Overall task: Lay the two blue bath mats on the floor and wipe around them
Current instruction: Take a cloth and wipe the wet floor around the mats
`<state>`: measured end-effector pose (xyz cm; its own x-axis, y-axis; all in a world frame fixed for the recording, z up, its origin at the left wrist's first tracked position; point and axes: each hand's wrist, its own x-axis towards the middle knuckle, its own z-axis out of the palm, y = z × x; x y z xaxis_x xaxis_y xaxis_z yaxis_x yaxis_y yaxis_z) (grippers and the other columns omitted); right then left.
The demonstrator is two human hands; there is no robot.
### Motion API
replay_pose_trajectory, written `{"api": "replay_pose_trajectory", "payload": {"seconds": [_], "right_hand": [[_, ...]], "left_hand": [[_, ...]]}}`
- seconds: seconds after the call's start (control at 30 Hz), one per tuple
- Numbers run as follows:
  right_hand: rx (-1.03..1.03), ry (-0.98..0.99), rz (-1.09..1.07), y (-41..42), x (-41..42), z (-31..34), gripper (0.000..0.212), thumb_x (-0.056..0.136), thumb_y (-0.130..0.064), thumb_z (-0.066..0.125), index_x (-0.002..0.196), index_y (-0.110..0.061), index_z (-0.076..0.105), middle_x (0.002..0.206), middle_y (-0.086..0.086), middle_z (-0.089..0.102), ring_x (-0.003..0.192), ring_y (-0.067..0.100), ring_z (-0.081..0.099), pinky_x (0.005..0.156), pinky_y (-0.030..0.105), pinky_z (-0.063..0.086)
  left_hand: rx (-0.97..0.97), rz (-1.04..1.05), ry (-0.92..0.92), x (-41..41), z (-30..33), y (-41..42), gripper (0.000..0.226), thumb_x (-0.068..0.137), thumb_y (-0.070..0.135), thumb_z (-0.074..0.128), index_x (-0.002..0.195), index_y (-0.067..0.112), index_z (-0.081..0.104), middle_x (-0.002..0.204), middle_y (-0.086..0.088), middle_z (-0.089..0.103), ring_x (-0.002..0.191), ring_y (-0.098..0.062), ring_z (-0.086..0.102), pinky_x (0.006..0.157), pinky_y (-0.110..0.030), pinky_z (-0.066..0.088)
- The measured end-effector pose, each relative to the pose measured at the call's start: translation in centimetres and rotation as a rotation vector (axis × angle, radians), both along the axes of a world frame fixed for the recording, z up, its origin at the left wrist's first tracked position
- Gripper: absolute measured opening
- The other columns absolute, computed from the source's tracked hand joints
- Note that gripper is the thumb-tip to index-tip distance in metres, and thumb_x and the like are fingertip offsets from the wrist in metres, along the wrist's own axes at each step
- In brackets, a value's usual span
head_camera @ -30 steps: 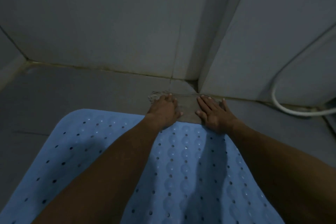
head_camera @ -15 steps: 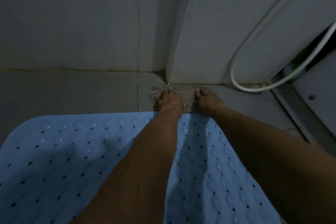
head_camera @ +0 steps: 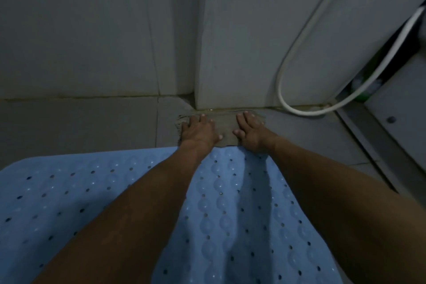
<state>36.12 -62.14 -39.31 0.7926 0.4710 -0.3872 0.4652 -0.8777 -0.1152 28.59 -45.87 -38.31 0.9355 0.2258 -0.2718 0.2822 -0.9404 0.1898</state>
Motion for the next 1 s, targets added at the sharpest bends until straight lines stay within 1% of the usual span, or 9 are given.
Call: {"api": "replay_pose_trajectory", "payload": {"seconds": [0.1,0.2,0.3,0.4,0.5,0.57,0.67,0.8,1.0], "right_hand": [[0.03,-0.005,-0.016,-2.1,0.9,0.0,0.065,0.106,-0.045,0.022,0.158,-0.019,-0.005,0.166,0.005,-0.013,0.153,0.024,-0.011,0.123,0.045,-0.001],[0.048,-0.028,-0.027,-5.3,2.0,-0.1,0.064,0.105,-0.047,0.02,0.158,-0.02,-0.004,0.166,0.005,-0.011,0.153,0.023,-0.009,0.123,0.043,-0.002],[0.055,-0.082,-0.046,-9.7,2.9,-0.5,0.07,0.1,-0.055,0.013,0.158,-0.018,-0.001,0.166,0.007,-0.007,0.153,0.025,-0.004,0.124,0.043,0.001],[0.058,-0.088,-0.104,-14.4,3.7,-0.5,0.061,0.105,-0.046,0.019,0.159,-0.022,0.001,0.167,0.003,-0.007,0.153,0.021,-0.006,0.123,0.039,-0.003],[0.037,-0.097,-0.146,-19.1,4.2,-0.5,0.06,0.106,-0.044,0.019,0.159,-0.024,0.0,0.166,0.002,-0.007,0.153,0.019,-0.006,0.122,0.038,-0.003],[0.031,-0.118,-0.155,-22.2,4.1,-0.5,0.059,0.106,-0.042,0.02,0.158,-0.022,0.0,0.166,0.004,-0.006,0.153,0.019,-0.005,0.124,0.04,-0.002],[0.015,-0.102,-0.156,-26.1,3.2,-0.4,0.059,0.105,-0.045,0.018,0.158,-0.027,-0.001,0.166,0.001,-0.008,0.153,0.017,-0.008,0.124,0.039,-0.002],[0.008,-0.116,-0.117,-29.1,1.0,-0.2,0.061,0.104,-0.049,0.015,0.158,-0.026,-0.002,0.166,0.0,-0.008,0.153,0.018,-0.009,0.124,0.039,-0.003],[-0.016,-0.107,-0.146,-31.9,-3.8,-0.1,0.062,0.104,-0.051,0.013,0.158,-0.027,-0.005,0.166,-0.002,-0.012,0.152,0.016,-0.012,0.123,0.035,-0.007]], "left_hand": [[-0.046,0.005,0.01,0.8,0.0,-1.8,0.069,0.095,0.055,0.044,0.152,0.023,0.025,0.163,-0.007,0.007,0.148,-0.033,0.006,0.119,-0.051,0.014],[-0.043,0.002,0.032,2.3,0.2,-5.0,0.073,0.095,0.057,0.042,0.154,0.022,0.019,0.163,-0.007,0.001,0.149,-0.033,0.001,0.119,-0.05,0.01],[-0.054,-0.042,0.031,4.0,-0.1,-8.7,0.072,0.096,0.057,0.039,0.155,0.022,0.016,0.163,-0.007,-0.002,0.149,-0.034,0.0,0.119,-0.05,0.009],[-0.064,-0.092,0.037,5.6,-0.1,-12.7,0.072,0.097,0.057,0.037,0.155,0.022,0.013,0.163,-0.006,-0.005,0.149,-0.033,-0.003,0.12,-0.05,0.006],[-0.085,-0.15,0.057,6.3,-0.3,-17.2,0.08,0.094,0.063,0.036,0.156,0.021,0.006,0.163,-0.006,-0.011,0.149,-0.032,-0.01,0.12,-0.048,-0.002],[-0.087,-0.188,0.051,6.1,-0.8,-20.2,0.085,0.093,0.066,0.032,0.156,0.02,0.0,0.162,-0.007,-0.016,0.148,-0.032,-0.016,0.119,-0.048,-0.008],[-0.072,-0.242,0.06,5.3,-1.5,-23.6,0.085,0.094,0.067,0.022,0.154,0.017,-0.01,0.159,-0.01,-0.025,0.145,-0.033,-0.025,0.117,-0.048,-0.016],[-0.04,-0.301,0.08,3.4,-1.8,-25.7,0.082,0.095,0.065,0.014,0.153,0.015,-0.016,0.156,-0.012,-0.03,0.143,-0.034,-0.029,0.116,-0.048,-0.018],[-0.038,-0.363,0.094,-0.9,-1.6,-28.2,0.08,0.096,0.062,0.013,0.151,0.014,-0.019,0.154,-0.014,-0.034,0.142,-0.033,-0.032,0.114,-0.046,-0.021]]}}
